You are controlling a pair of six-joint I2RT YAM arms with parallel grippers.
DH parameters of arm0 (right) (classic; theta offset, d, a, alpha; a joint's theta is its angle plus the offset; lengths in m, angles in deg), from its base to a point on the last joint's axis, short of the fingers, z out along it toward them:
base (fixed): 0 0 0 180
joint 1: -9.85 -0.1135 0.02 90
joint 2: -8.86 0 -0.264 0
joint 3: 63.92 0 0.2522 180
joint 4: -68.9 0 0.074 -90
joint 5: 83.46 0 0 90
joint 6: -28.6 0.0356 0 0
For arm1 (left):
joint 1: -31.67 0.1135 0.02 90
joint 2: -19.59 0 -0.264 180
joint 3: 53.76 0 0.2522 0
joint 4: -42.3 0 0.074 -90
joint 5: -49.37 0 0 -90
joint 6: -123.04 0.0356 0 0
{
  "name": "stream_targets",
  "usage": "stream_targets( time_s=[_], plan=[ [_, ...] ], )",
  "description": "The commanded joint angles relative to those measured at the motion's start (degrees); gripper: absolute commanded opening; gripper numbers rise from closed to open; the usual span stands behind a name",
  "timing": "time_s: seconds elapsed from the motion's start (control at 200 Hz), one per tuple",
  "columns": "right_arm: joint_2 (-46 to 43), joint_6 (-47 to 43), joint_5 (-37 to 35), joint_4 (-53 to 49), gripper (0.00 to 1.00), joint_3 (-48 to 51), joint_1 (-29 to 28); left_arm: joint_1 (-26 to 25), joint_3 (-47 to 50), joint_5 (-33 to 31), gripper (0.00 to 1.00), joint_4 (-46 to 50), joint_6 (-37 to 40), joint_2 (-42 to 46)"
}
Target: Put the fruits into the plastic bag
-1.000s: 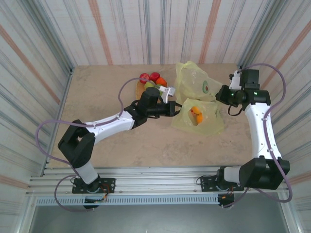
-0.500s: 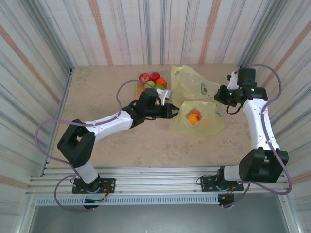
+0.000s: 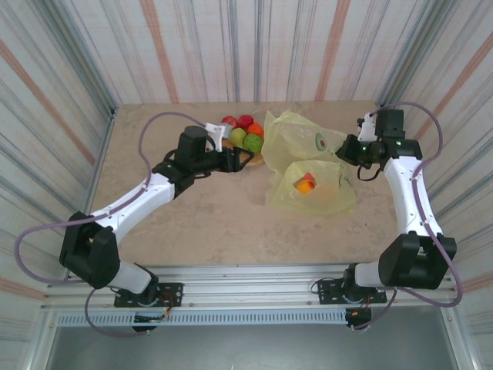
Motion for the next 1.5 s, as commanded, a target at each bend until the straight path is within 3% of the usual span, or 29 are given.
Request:
stream_targets(
  time_s=[0.0,0.296,0.882,1.247,1.498],
  plan=[
    [0.3,0.2,1.5,0.7,0.0,0.7,0.0,2.8,-4.0,-6.5,0.73,6.4,3.5,-2.3],
    [0.4,0.3,2.3,1.6,0.0,1.1,0.0,4.6,-21.3,-18.5,0.78,17.6,11.5,-18.4],
    [1.6,0.4,2.8,2.2,0.0,1.4,0.0,10.3,-55.7,-20.8,0.81,25.8,12.3,-49.7],
    [2.0,0.3,2.9,2.0,0.0,0.8,0.1,11.5,-70.9,-19.2,0.81,31.0,12.7,-60.3],
    [2.2,0.3,3.0,1.9,0.0,0.6,0.1,11.6,-74.3,-18.2,0.81,31.8,13.2,-63.0]
  ],
)
